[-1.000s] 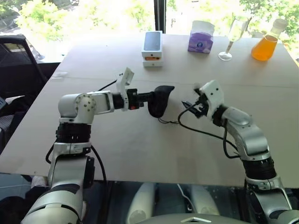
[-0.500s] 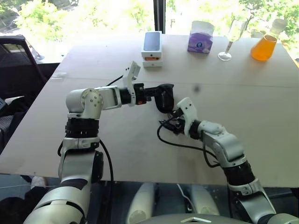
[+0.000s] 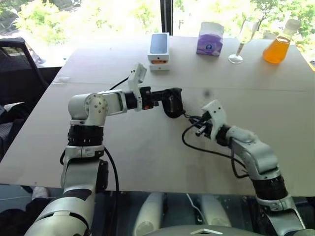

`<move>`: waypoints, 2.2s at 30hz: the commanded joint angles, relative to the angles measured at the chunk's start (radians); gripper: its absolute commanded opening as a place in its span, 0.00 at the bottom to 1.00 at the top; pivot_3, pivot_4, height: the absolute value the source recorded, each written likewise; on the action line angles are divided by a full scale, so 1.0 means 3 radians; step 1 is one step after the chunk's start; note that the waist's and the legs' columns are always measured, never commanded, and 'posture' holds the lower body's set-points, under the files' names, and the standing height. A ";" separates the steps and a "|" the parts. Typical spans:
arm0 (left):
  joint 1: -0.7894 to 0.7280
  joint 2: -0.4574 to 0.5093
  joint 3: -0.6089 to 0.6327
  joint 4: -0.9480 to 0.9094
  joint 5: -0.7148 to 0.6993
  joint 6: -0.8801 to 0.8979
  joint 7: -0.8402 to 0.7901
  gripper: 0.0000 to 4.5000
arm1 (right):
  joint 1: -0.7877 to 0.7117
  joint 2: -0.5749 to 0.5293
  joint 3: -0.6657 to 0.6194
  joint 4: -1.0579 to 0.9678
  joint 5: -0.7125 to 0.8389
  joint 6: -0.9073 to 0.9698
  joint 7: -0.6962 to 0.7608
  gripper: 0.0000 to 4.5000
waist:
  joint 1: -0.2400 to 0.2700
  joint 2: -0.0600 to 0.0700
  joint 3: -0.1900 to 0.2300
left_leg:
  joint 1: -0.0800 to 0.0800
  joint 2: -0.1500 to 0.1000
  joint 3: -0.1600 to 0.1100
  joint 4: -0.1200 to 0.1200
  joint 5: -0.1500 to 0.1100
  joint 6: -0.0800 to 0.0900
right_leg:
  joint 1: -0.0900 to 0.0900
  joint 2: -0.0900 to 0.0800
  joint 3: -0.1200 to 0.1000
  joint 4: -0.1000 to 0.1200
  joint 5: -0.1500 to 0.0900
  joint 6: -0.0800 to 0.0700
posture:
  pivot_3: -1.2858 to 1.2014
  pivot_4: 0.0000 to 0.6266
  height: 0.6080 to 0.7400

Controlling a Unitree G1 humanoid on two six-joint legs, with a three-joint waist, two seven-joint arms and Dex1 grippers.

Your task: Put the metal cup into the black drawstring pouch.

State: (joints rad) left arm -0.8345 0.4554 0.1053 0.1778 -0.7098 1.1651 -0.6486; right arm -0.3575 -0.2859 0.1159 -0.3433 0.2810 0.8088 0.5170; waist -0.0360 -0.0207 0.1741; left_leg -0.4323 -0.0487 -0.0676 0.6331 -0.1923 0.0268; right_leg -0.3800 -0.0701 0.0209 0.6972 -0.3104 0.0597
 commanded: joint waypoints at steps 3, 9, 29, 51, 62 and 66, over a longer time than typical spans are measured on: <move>0.0240 0.0105 -0.0257 -0.0474 -0.0100 -0.0161 -0.0562 0.00 | -0.0045 -0.0316 -0.0232 -0.0600 0.0347 0.0378 0.0128 0.02 | -0.0001 0.0000 0.0000 | 0.0000 0.0001 0.0000 -0.0001 0.0000 0.0000 | 0.0001 -0.0001 0.0001 -0.0002 0.0000 0.0000 | 0.52 0.24 1.00; 0.0334 0.0228 -0.0422 -0.0615 -0.0083 -0.0222 -0.0897 0.61 | -0.0134 -0.0609 -0.0284 -0.0694 0.0413 0.0499 0.0112 0.00 | 0.0004 0.0000 0.0000 | 0.0000 0.0001 0.0000 0.0000 -0.0005 0.0009 | 0.0002 -0.0002 0.0001 -0.0002 0.0000 0.0000 | 0.52 0.24 1.00; 0.0220 -0.0089 -0.1111 -0.0416 0.1032 -0.2033 -0.1228 0.95 | -0.0534 -0.1040 -0.0478 -0.1012 0.0637 0.0696 0.0028 0.00 | 0.0091 0.0001 0.0002 | -0.0006 0.0000 -0.0004 0.0002 -0.0008 0.0015 | 0.0005 -0.0003 -0.0001 -0.0008 -0.0001 -0.0001 | 0.52 0.24 1.00; -0.0055 -0.0559 -0.1179 0.0108 0.1264 -0.2362 -0.1476 0.04 | -0.0568 -0.1074 -0.0390 -0.1041 0.0649 0.0717 -0.0107 0.00 | 0.0069 0.0001 0.0002 | -0.0005 -0.0002 -0.0002 0.0004 -0.0008 0.0017 | 0.0005 0.0001 -0.0007 -0.0006 -0.0001 0.0000 | 0.52 0.24 1.00; 0.0086 -0.0481 -0.1236 0.0150 0.1353 -0.2088 -0.1479 0.04 | -0.0723 -0.0699 -0.1147 -0.0512 0.0536 0.0606 -0.0812 0.00 | 0.0070 0.0001 0.0002 | -0.0005 -0.0002 -0.0002 0.0004 -0.0006 0.0013 | 0.0006 0.0002 -0.0007 -0.0004 -0.0001 0.0000 | 0.52 0.24 1.00; 0.0255 -0.0403 -0.1277 0.0180 0.1438 -0.1981 -0.1425 0.04 | -0.0761 -0.0587 -0.1456 -0.0111 0.0382 0.0461 -0.1169 0.00 | 0.0066 0.0002 0.0001 | -0.0003 -0.0001 -0.0002 0.0003 -0.0005 0.0012 | 0.0005 0.0003 -0.0006 -0.0003 -0.0001 0.0000 | 0.52 0.24 1.00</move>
State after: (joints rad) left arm -0.7736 0.3161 -0.2662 0.2328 -0.2960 0.5539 -1.0808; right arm -0.5611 -0.4611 -0.2311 -0.3980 0.4329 0.9998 0.2313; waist -0.0161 -0.0201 0.1746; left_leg -0.4334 -0.0491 -0.0681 0.6340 -0.1937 0.0303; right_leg -0.3785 -0.0691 0.0191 0.6965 -0.3106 0.0596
